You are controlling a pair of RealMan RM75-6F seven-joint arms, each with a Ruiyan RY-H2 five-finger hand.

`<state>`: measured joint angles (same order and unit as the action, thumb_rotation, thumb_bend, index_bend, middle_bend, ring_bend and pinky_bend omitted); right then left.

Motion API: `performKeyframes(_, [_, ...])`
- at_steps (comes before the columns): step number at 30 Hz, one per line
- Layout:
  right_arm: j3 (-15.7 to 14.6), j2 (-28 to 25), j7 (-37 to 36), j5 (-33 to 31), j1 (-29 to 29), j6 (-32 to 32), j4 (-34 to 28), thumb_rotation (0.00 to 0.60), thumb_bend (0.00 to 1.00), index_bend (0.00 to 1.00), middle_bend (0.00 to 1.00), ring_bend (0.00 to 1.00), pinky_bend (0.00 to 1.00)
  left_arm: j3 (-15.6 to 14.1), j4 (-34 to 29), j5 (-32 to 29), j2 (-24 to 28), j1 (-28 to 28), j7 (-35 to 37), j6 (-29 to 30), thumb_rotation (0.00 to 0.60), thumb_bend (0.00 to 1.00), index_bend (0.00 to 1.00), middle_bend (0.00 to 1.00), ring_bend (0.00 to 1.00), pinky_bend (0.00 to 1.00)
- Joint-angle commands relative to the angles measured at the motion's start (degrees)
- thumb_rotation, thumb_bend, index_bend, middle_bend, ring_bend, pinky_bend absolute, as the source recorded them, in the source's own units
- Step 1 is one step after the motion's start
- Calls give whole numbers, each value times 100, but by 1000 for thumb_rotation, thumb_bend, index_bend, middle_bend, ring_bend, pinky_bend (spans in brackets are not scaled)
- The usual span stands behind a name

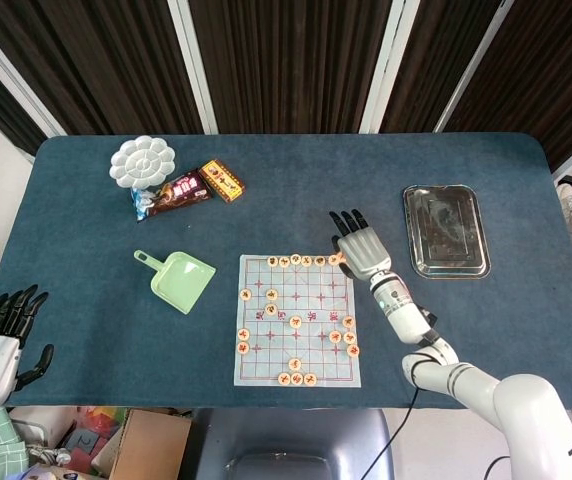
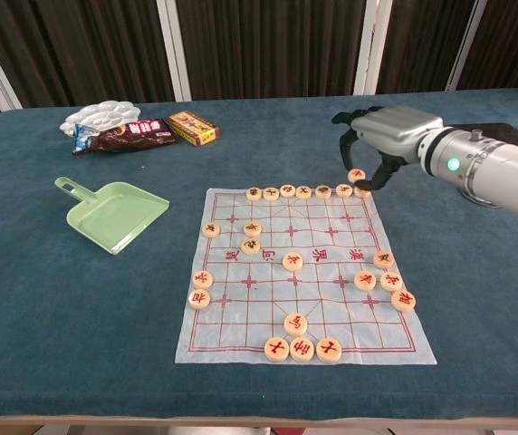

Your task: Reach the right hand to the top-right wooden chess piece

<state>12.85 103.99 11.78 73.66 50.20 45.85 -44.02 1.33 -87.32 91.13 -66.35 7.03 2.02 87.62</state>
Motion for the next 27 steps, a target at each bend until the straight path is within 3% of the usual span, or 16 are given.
performKeyframes(1, [34, 100, -17, -53, 79, -83, 146, 600, 462, 638, 116, 0, 0, 14, 7, -32, 0, 6, 4, -23, 600, 417, 0, 0, 0, 31])
performKeyframes(17, [-28, 425, -215, -23, 214, -210, 620, 600, 462, 610, 118, 0, 0, 41, -1, -111, 16, 5, 36, -58, 600, 417, 0, 0, 0, 33])
performKeyframes(27, [-60, 372, -228, 2, 195, -173, 551, 600, 462, 514, 118, 0, 0, 41, -1, -112, 15, 7, 39, -66, 600, 416, 0, 0, 0, 32])
